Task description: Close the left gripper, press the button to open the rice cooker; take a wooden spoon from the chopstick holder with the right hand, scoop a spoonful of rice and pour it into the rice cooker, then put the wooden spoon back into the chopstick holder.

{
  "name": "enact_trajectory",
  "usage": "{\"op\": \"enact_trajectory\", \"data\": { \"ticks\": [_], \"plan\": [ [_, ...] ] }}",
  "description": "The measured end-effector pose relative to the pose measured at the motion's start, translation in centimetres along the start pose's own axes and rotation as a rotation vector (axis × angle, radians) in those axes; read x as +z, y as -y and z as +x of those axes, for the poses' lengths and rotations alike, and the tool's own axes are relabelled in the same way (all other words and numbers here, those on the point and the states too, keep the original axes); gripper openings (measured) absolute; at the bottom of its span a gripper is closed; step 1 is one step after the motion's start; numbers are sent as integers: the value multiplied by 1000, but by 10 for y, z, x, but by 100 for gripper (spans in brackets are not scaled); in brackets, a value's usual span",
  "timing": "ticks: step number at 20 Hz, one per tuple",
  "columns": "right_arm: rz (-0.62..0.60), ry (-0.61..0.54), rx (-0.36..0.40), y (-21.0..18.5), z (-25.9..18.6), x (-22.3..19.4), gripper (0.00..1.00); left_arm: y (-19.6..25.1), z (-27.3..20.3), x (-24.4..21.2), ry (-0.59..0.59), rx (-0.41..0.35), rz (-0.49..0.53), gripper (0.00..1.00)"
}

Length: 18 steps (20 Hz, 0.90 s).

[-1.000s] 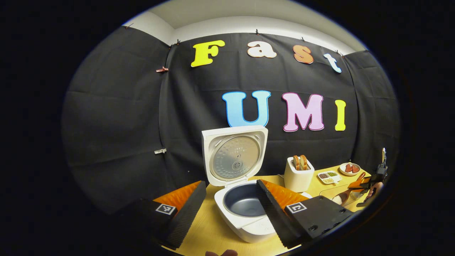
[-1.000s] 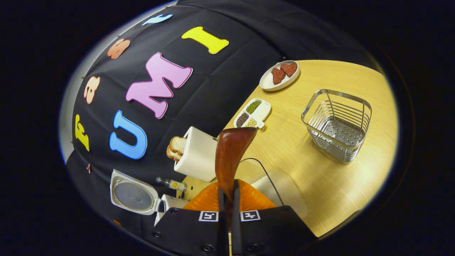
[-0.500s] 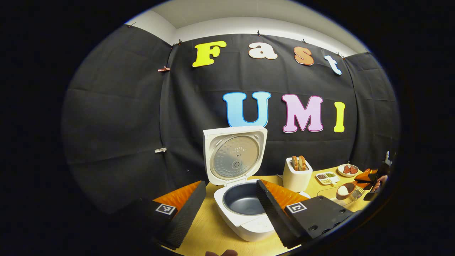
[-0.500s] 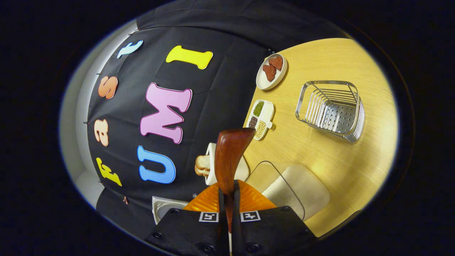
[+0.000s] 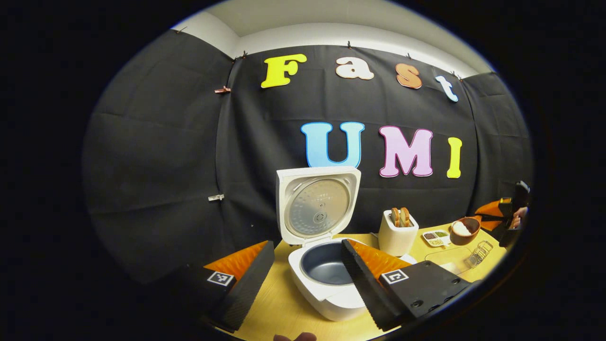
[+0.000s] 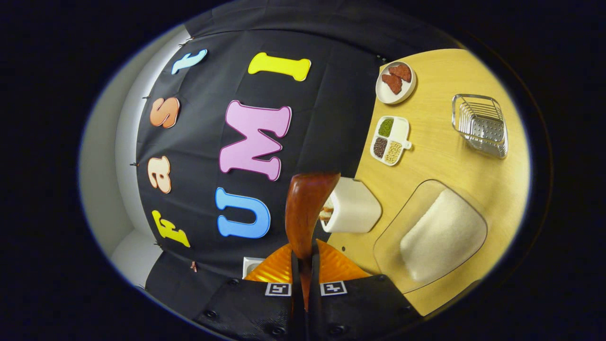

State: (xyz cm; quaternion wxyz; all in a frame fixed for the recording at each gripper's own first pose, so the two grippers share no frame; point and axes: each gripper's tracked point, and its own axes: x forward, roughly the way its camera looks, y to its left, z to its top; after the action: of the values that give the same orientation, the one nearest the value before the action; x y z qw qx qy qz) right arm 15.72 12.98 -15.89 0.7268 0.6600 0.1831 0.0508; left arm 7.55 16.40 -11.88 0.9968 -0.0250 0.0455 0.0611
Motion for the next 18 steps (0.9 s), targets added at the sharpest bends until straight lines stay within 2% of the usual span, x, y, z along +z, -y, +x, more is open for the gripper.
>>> {"op": "enact_trajectory", "data": {
  "ticks": [5,10,13,18],
  "plan": [
    [-1,-60,61,-57,29,-48,7,-12,-4,-12,-18,24,-15,97],
    [-28,-132,86,-85,68,-106,7,-25,-8,-14,-22,54,-20,97],
    [-73,-166,65,-84,90,-141,7,-31,-8,-17,-29,67,-34,97],
    [-250,-204,-12,-54,130,-193,7,-39,-11,-21,-34,83,-51,97]
  ]
}}
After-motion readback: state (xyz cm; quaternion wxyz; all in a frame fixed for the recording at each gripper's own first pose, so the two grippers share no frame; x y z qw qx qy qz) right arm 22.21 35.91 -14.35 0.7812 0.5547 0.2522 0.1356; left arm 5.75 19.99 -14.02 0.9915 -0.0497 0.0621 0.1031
